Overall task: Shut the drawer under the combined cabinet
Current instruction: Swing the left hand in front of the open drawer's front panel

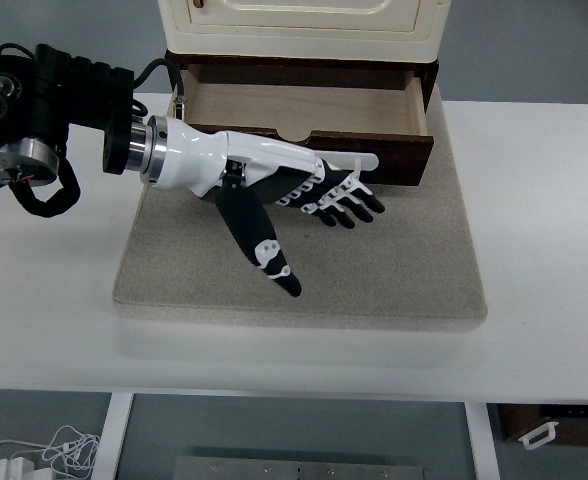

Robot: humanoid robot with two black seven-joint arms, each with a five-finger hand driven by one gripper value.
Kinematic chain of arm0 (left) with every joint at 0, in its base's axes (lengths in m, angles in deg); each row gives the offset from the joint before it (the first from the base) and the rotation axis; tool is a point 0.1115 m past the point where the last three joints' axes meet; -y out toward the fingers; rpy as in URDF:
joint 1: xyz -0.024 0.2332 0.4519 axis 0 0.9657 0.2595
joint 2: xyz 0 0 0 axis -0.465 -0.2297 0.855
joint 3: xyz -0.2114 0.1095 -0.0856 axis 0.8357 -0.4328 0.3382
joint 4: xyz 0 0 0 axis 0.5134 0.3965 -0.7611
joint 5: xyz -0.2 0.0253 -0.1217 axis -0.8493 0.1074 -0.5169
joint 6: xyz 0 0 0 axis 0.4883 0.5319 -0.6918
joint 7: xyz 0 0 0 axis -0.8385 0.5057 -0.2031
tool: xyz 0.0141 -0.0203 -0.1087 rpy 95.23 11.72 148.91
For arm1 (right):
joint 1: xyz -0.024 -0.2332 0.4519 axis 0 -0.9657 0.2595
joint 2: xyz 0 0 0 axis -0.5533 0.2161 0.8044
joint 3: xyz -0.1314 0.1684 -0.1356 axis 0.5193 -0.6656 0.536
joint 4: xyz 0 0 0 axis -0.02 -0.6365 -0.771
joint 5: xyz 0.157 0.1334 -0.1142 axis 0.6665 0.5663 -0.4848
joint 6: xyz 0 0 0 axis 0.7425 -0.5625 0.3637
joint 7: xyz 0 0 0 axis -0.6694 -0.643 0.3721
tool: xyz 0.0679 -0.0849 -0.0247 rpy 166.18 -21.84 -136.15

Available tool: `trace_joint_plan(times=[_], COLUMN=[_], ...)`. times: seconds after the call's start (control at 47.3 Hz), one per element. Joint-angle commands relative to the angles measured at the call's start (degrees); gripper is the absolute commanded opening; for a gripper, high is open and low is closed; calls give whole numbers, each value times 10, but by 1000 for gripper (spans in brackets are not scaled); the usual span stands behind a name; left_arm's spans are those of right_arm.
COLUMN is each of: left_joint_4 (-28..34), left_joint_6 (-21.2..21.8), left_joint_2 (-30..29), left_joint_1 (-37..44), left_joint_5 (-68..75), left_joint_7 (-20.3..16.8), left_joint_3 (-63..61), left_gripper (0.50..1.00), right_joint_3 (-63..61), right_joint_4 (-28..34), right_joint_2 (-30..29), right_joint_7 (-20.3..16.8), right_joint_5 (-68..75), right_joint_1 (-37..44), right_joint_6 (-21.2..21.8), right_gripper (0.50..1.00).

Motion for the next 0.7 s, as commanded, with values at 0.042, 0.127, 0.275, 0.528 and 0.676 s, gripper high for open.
trace_joint_plan(times=[0.042, 0.127, 0.275, 0.528, 0.676], left_joint_4=[24, 50, 96, 155, 172], left_joint_6=[0, 2, 2, 3, 4], left_joint_2=[19, 38, 67, 101, 109], left_joint_1=[-3, -4, -9, -18, -19], left_joint_5=[3, 7, 30, 33, 42], left_joint_7=[51, 65, 77, 81, 81], left_joint_3=[-25, -36, -37, -37, -37], left_gripper=[1000, 1000, 1000, 1000, 1000], right_joint_3=[0, 0, 0, 0, 0], right_joint_4=[0, 0, 0, 0, 0], right_joint_2=[0, 0, 0, 0, 0], right_joint_7=[0, 0, 0, 0, 0], right_joint_5=[0, 0, 0, 0, 0], right_joint_1=[0, 0, 0, 0, 0], right_joint_6=[0, 0, 0, 0, 0], right_gripper=[952, 952, 952, 952, 952])
